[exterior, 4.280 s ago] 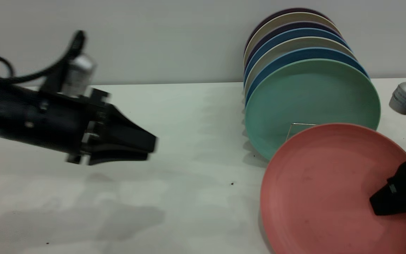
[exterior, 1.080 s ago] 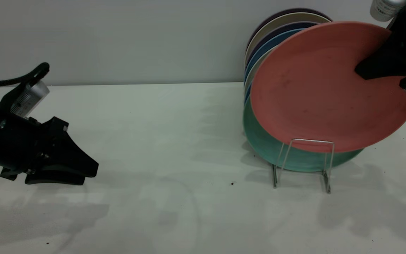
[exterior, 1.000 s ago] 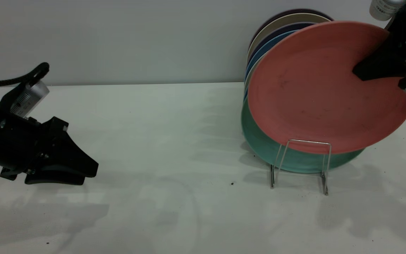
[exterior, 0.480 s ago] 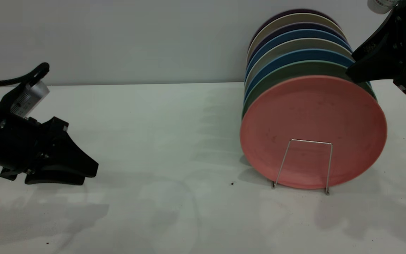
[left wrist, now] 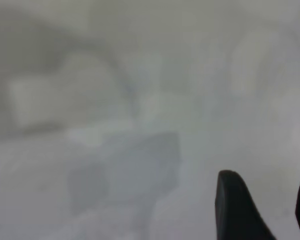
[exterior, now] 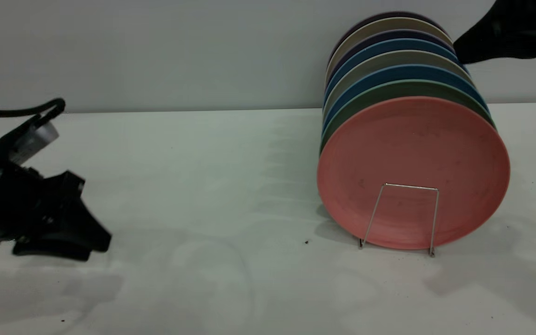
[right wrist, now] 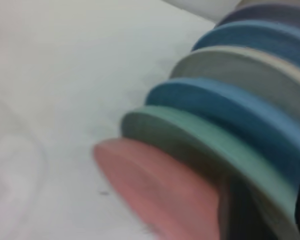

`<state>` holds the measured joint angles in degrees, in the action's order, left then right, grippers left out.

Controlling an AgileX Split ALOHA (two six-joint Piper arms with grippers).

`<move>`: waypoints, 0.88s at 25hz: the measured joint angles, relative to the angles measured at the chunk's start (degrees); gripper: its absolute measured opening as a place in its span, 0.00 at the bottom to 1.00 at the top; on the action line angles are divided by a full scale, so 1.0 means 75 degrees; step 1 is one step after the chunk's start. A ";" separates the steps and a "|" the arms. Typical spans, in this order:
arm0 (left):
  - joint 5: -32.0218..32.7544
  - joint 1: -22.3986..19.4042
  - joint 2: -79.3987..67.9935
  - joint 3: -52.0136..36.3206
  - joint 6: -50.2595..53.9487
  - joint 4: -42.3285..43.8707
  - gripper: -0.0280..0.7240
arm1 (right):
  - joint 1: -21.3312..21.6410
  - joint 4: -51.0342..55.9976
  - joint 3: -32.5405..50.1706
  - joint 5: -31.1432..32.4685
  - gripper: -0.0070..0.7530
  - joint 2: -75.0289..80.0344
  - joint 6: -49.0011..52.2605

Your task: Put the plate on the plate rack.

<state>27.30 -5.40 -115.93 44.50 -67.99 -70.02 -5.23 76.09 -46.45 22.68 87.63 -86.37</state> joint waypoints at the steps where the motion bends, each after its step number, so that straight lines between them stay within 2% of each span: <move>1: -0.0115 0.0000 0.0085 0.0000 0.0355 0.0365 0.48 | 0.0000 -0.0450 0.0000 0.0212 0.42 -0.0010 0.0754; 7: -0.0507 -0.0007 0.1122 0.0000 0.2717 0.2607 0.48 | 0.0000 -0.4371 0.0000 0.1660 0.42 -0.0010 0.5996; 11: -0.0290 -0.0007 0.1968 0.0000 0.4773 0.4597 0.48 | 0.0000 -0.6392 0.0000 0.2478 0.42 -0.0025 0.8160; 13: 0.0204 -0.0007 0.2324 0.0128 0.5901 0.5743 0.48 | 0.0000 -0.6971 0.0000 0.2744 0.42 -0.0051 0.8718; 17: 0.1732 -0.0007 0.3050 0.0630 0.7417 0.7423 0.48 | 0.0000 -0.7653 0.0000 0.3386 0.42 -0.0378 0.9226; 22: 0.2737 -0.0007 0.4419 0.0896 0.7650 0.8004 0.48 | 0.0000 -0.8109 0.0000 0.4016 0.42 -0.1548 0.9527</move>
<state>47.82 -5.45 -82.79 51.23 -10.61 -9.99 -5.23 15.27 -46.45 52.80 76.02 -14.92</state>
